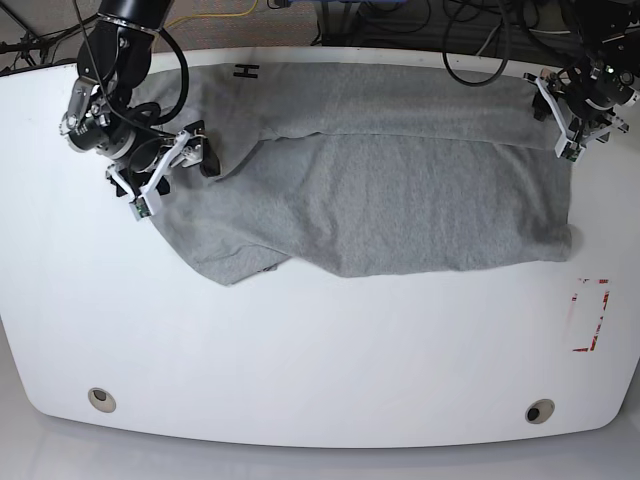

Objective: Fold the T-shirt properly
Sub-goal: 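Release the shirt with the right gripper and move it along the shirt edge, then grasp the shirt hem with the right gripper and the left gripper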

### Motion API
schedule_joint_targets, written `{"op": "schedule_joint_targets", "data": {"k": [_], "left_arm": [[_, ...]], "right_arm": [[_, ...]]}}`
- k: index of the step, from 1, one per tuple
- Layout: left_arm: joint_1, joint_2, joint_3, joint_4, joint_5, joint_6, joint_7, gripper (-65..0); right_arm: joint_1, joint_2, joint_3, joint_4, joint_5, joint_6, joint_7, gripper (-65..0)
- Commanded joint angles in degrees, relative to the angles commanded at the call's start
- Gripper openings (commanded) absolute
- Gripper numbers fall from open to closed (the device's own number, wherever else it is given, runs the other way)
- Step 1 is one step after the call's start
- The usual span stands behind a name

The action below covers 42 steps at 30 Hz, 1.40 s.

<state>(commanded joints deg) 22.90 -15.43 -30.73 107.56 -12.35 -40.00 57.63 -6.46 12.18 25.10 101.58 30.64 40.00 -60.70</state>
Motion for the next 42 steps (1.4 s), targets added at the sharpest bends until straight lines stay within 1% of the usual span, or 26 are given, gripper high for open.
{"op": "schedule_joint_targets", "data": {"k": [4,7,10,12,17,21,24,30,35,38,42], "left_arm": [[-1.4,0.2,0.2,0.5,0.0,0.0,0.1,-30.4],[-2.4,0.4,0.2,1.0,0.0,0.0,0.1,-30.4],[-3.4,0.4,0.2,1.0,0.0,0.0,0.1,-30.4],[-4.4,0.4,0.2,1.0,0.0,0.0,0.1,-30.4],[-6.1,0.4,-0.1,1.0,0.0,0.0,0.1,-30.4],[-7.1,0.4,-0.3,1.0,0.0,0.0,0.1,-30.4],[-7.3,0.4,-0.3,1.0,0.0,0.0,0.1,-30.4],[-8.3,0.4,-0.3,1.0,0.0,0.0,0.1,-30.4],[-8.4,0.4,-0.3,1.0,0.0,0.0,0.1,-30.4],[-8.5,0.4,-0.3,1.0,0.0,0.0,0.1,-30.4],[-9.8,0.2,-0.4,1.0,0.0,0.0,0.1,-30.4]], "right_arm": [[2.2,0.5,-0.1,-1.0,-1.1,0.0,1.7,-6.8],[5.5,0.6,-0.2,-3.1,-4.0,0.0,1.8,-6.8],[10.2,0.6,-0.4,-7.6,-9.1,0.0,1.9,-6.8],[13.1,0.5,-0.4,-10.9,-11.3,0.0,2.5,-6.8],[19.7,0.5,-0.6,-21.5,-16.2,0.0,7.4,-6.8],[23.6,0.5,-0.7,-28.4,-19.6,0.0,10.6,-6.8],[26.4,0.5,-0.7,-33.9,-22.9,0.0,14.0,-6.8],[29.3,0.2,-0.7,-40.6,-26.6,0.0,17.1,-6.8],[29.4,-0.1,-0.6,-42.5,-26.9,0.0,18.7,-7.3],[29.4,-1.1,-0.6,-43.3,-26.9,0.0,18.8,-14.4],[29.4,-2.4,-0.6,-43.3,-27.3,0.0,18.9,-28.5]]}}
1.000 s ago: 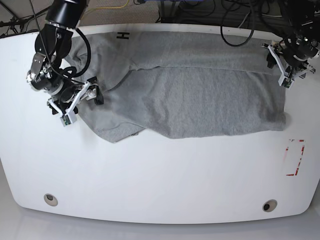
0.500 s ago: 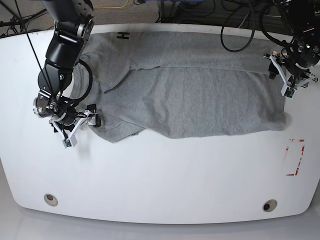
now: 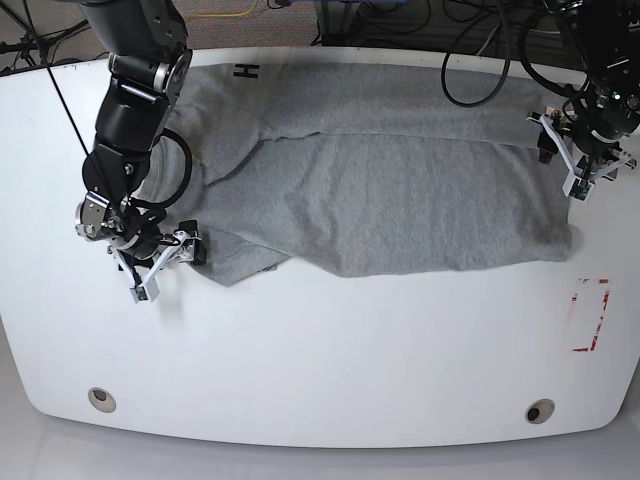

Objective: Fold the T-shirt properly
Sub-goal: 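Grasp the shirt hem with the right gripper and the left gripper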

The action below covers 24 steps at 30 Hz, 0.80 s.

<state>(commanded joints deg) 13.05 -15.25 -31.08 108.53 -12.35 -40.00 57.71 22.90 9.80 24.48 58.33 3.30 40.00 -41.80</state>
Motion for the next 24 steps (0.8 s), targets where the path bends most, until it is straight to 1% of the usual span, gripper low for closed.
{"op": "schedule_joint_targets", "data": {"k": [1,3,5,9,12,13,14,15,16,17,18,21,24], "left_arm": [[-0.6,0.0,0.0,0.0,0.2,0.0,0.0,-30.4],[-1.7,-0.1,-0.2,-0.2,0.4,0.0,0.0,-30.3],[-2.4,-0.1,-1.3,-0.3,0.4,0.0,0.0,-30.1],[-5.0,-0.1,-4.7,-0.6,0.4,0.0,0.0,-30.0],[-7.9,-0.1,-6.1,-1.8,0.4,0.0,0.0,-29.9],[-9.0,-0.3,-6.4,-2.5,0.4,0.0,0.0,-29.7],[-9.5,-0.4,-6.5,-3.0,0.5,0.0,0.0,-29.6],[-10.4,-1.1,-6.5,-4.0,0.5,0.0,0.0,-28.2],[-10.9,-1.7,-6.6,-4.6,0.5,0.0,0.0,-27.1],[-12.0,-2.4,-6.6,-6.0,0.5,0.0,0.0,-24.6],[-12.7,-2.6,-6.6,-7.0,0.5,0.0,0.0,-22.9],[-15.8,-3.1,-6.9,-12.0,0.4,0.0,0.0,-16.8],[-18.6,-3.2,-6.9,-16.9,0.1,1.1,-0.1,-14.3]], "right_arm": [[0.0,-0.1,0.0,0.0,0.0,0.0,0.0,-31.4],[0.0,-0.4,0.0,-0.4,0.1,0.0,0.0,-35.0],[0.0,-1.2,0.0,-0.4,-0.1,0.0,-0.1,-36.9],[-0.1,-1.5,0.0,-0.4,-0.1,0.0,-0.1,-40.1],[-0.1,-1.6,0.0,-0.4,-0.1,0.0,-0.1,-45.0],[-0.1,-1.6,0.0,-0.4,-0.1,0.0,-0.1,-48.5],[-0.1,-1.6,0.0,-0.4,-0.1,0.0,-0.1,-50.6],[-0.1,-1.7,0.0,-0.4,-0.1,0.0,-0.1,-55.2],[-0.1,-1.7,0.0,-0.4,-0.1,0.0,-0.1,-58.0],[-0.1,-1.7,0.0,-0.4,-0.1,0.0,-0.1,-62.9],[-0.1,-1.7,0.0,-0.4,-0.1,0.0,-0.1,-65.0],[-0.1,-1.7,0.0,-0.4,-0.1,0.0,-0.1,-65.0],[-0.2,-1.7,0.0,-0.4,-0.1,0.0,-0.2,-65.0]]}}
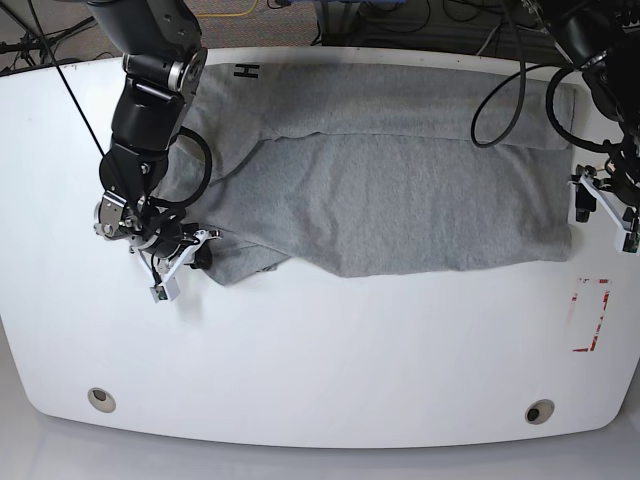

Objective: Fold the T-shirt properly
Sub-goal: 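Grasp the shirt hem with the right gripper and the left gripper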

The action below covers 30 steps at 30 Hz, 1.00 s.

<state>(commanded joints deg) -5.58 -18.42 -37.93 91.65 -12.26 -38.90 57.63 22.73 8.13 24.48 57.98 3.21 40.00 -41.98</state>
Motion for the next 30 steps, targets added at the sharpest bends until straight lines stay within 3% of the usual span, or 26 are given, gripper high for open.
{"op": "schedule_joint_targets", "data": {"k": [7,16,30], "left_arm": [[-5.6,-1.3,0.0,-10.7,0.2,0.3,-0.4,-14.3],[-9.8,-1.6,0.4,-21.9,0.3,0.4,-5.4,-14.3],[-13.5,-1.7,6.8,-33.8,0.2,4.3,-13.6,-14.3]], "right_arm": [[-1.4,0.0,0.0,0.0,0.0,0.0,0.1,-65.0],[-2.5,-0.2,0.2,0.1,0.1,0.0,0.2,-65.0],[-2.7,-0.1,0.2,0.4,0.4,0.0,0.2,-65.0]]}}
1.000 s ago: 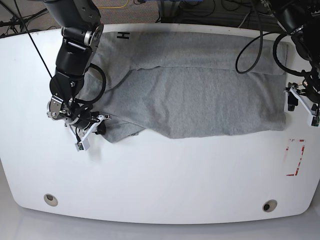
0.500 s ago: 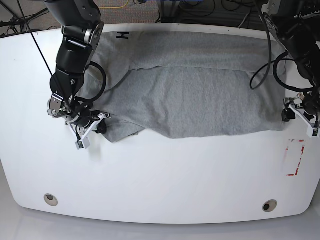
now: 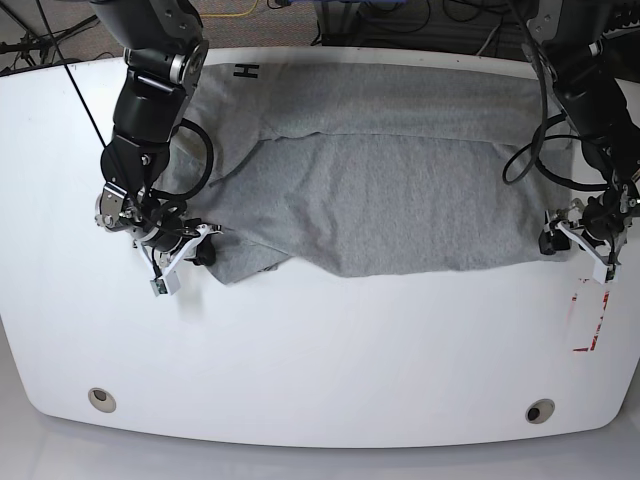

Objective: Fold the T-shirt properly
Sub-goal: 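Grasp the shirt hem with the right gripper and the left gripper, then lift the hem with both grippers and fold it over toward the collar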

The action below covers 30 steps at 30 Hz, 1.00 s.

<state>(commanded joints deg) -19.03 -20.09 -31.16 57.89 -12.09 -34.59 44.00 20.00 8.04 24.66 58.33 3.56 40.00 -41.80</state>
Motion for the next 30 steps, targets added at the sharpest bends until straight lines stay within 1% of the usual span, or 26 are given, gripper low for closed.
{"op": "schedule_joint_targets", "data": {"k": [3,6,9,12,15,18,19,21,22,23,24,25,26,30], "left_arm": [[-1.0,0.0,1.3,-1.9,0.1,0.1,-0.2,-14.3],[-1.3,0.0,1.3,-4.0,0.1,0.1,-0.3,-14.3],[-1.6,0.0,1.5,-6.2,0.1,0.1,-1.4,-14.3],[-1.6,0.1,2.2,-6.4,0.1,0.1,-2.6,-14.4],[-1.6,0.1,4.0,-6.4,0.0,0.1,-2.7,-15.3],[-1.5,0.3,4.6,-6.5,0.1,0.1,-2.8,-23.2],[-1.5,0.4,4.6,-6.6,0.1,0.1,-2.8,-31.4],[-1.5,0.4,4.6,-6.6,0.1,0.1,-2.9,-40.6],[-1.5,0.4,4.6,-6.6,0.1,0.1,-2.9,-48.1],[-1.5,0.4,4.6,-6.6,0.1,0.1,-2.9,-51.5],[-1.5,0.4,4.6,-6.6,0.1,0.1,-3.0,-58.5],[-1.4,0.4,4.6,-6.7,0.1,0.1,-3.0,-62.6],[-1.4,0.4,4.7,-6.7,0.2,0.0,-3.0,-64.9],[-1.4,0.4,4.7,-6.5,0.2,-0.4,-2.7,-65.0]], "right_arm": [[-0.1,0.0,0.0,0.0,0.1,0.0,0.0,-65.0],[-0.1,0.1,0.2,0.0,0.1,0.0,0.0,-65.0],[-0.1,0.1,0.2,0.0,0.0,0.0,0.0,-65.0],[-0.1,0.1,0.0,0.1,0.1,0.0,-0.1,-65.0],[-0.1,0.1,0.0,0.1,0.1,0.0,-0.1,-65.0],[-0.1,0.1,0.0,0.1,0.1,0.0,-0.1,-65.0],[-0.1,0.1,0.0,0.1,0.1,0.0,-0.1,-65.0],[-0.1,0.1,0.0,0.1,0.1,0.0,-0.1,-65.0],[-0.1,0.1,0.0,0.1,-0.1,0.0,-0.1,-65.0],[-0.1,0.1,0.0,0.1,-0.2,0.0,-0.1,-65.0],[0.0,0.1,0.0,0.1,-0.3,0.0,-0.1,-65.0],[0.2,0.1,0.0,0.1,-0.3,0.0,-0.1,-65.0],[0.2,0.1,0.0,0.2,-0.4,0.0,-0.1,-65.0],[0.4,0.4,0.0,2.5,-0.4,0.0,-0.2,-65.0]]}}
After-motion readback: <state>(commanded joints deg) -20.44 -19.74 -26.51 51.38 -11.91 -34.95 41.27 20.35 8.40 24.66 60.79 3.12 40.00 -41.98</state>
